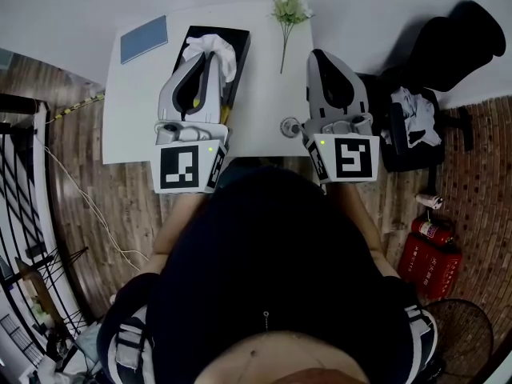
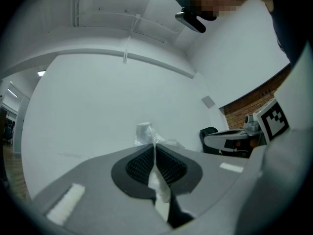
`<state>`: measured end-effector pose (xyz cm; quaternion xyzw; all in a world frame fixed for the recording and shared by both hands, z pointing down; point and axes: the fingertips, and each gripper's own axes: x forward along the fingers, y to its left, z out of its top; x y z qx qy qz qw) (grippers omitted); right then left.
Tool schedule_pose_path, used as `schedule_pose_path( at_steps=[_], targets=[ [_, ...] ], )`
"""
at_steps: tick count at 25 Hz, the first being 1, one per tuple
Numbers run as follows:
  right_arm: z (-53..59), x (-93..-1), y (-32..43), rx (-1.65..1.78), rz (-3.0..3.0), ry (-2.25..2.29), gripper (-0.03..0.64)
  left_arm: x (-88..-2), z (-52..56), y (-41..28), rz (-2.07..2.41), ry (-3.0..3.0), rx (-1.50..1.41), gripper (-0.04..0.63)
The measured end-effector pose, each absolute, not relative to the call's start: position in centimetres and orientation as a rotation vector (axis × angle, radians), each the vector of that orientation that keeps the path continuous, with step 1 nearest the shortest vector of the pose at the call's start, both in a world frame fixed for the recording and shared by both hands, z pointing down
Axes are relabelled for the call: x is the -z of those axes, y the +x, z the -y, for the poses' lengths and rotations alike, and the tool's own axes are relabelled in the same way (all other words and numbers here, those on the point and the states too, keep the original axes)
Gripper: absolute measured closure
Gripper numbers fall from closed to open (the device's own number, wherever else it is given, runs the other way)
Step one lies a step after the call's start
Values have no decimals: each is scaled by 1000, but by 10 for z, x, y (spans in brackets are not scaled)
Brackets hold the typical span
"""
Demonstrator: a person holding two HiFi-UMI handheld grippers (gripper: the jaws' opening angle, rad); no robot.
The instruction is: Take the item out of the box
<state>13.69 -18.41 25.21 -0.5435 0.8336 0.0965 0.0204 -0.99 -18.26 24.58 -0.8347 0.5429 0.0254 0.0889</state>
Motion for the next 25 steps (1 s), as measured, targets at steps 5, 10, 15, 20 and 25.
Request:
schedule_pose_path(
  at_steps=[5,10,15,20,25],
  targets=[
    [189,-252,130,-293,-2586,-1697,604,-246,188,-17,-1607,-2490,-65,574],
    [196,-249,121,-274,-2566,-1722,604,-243,197,-23,-1581,-2508,-60,574],
    [200,-242,104,-277,-2569,-1740,604,-235,203,-38,-1560,-2520,-71,574],
    [193,-244,97,-316,-2558,-1811,604,-237,196,-46,-1533,-2539,-81,573],
    [184,-255,79,-320,-2546,-1853,604,-254,192,-69,-1545,-2574,-68,573]
  ],
)
